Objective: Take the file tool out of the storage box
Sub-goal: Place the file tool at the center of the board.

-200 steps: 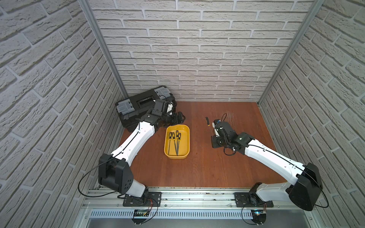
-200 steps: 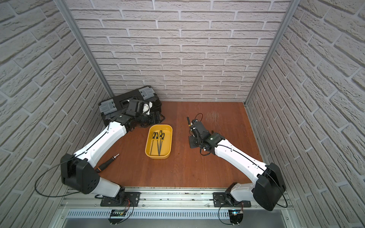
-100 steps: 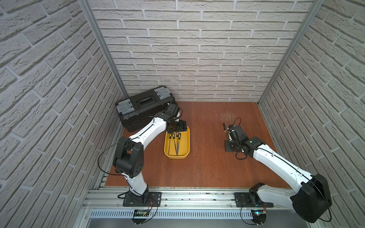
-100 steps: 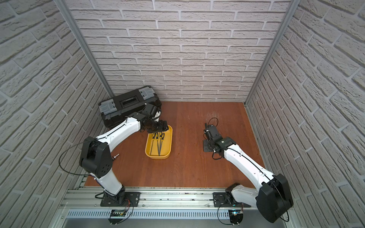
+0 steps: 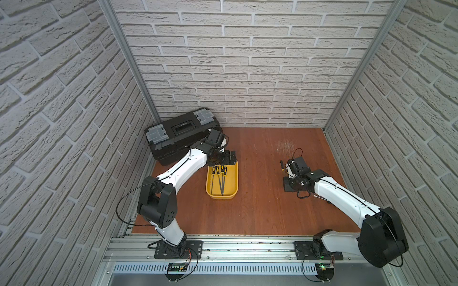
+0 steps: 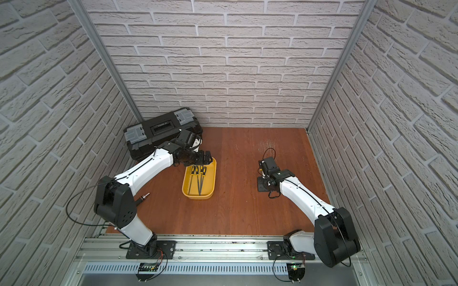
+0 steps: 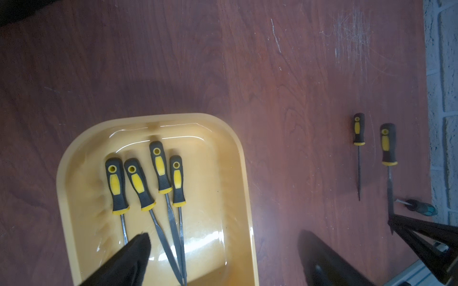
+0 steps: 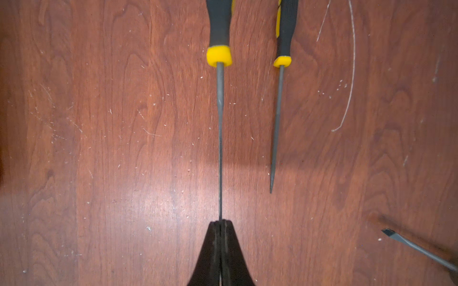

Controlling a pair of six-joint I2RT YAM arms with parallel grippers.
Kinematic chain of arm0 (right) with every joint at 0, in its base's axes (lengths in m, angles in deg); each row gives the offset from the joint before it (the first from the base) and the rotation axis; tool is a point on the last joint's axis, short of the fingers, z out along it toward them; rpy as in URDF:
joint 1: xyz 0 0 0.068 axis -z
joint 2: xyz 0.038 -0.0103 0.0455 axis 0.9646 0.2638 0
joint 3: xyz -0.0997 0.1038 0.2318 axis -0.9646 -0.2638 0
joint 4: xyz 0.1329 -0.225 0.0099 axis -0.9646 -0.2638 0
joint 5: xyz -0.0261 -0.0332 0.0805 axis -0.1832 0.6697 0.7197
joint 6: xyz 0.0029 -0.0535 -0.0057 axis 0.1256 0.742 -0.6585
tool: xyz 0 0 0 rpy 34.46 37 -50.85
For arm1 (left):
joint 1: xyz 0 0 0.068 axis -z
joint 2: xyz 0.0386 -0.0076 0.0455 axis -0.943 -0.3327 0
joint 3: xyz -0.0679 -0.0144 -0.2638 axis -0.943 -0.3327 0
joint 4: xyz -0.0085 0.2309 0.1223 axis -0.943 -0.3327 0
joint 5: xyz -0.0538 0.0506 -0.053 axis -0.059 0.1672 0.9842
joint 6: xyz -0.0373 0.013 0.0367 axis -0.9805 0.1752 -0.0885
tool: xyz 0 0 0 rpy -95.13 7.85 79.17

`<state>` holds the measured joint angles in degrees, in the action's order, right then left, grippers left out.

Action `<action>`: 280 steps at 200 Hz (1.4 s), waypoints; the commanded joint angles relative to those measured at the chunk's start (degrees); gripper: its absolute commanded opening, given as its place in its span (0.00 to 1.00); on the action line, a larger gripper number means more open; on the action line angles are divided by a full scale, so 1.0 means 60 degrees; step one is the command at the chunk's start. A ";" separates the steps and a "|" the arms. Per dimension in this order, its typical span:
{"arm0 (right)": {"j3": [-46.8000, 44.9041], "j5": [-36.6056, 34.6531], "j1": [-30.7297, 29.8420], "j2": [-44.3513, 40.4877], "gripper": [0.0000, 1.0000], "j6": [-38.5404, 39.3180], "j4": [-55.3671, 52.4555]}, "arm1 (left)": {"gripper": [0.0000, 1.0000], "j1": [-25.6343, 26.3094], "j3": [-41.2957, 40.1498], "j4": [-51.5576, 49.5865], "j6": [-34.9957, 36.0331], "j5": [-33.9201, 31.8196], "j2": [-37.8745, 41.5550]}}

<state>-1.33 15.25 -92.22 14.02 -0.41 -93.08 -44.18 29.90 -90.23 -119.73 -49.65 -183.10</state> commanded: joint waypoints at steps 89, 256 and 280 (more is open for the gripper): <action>-0.0028 -0.0271 0.0195 0.1127 0.03 -0.0049 0.0901 | 0.98 0.0062 -0.0452 0.0613 0.0170 0.0259 0.0244; -0.0344 -0.0282 0.0195 0.1694 0.03 -0.0781 0.1470 | 0.99 0.0150 -0.0641 0.0643 0.0060 0.0191 0.0357; -0.0371 -0.0256 0.0195 0.1815 0.03 -0.0825 0.1528 | 0.99 0.0162 -0.0632 0.0628 0.0072 0.0187 0.0360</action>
<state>-2.97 13.72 -91.35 24.01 -3.97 -85.91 -43.54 27.12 -87.49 -119.62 -48.43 -182.81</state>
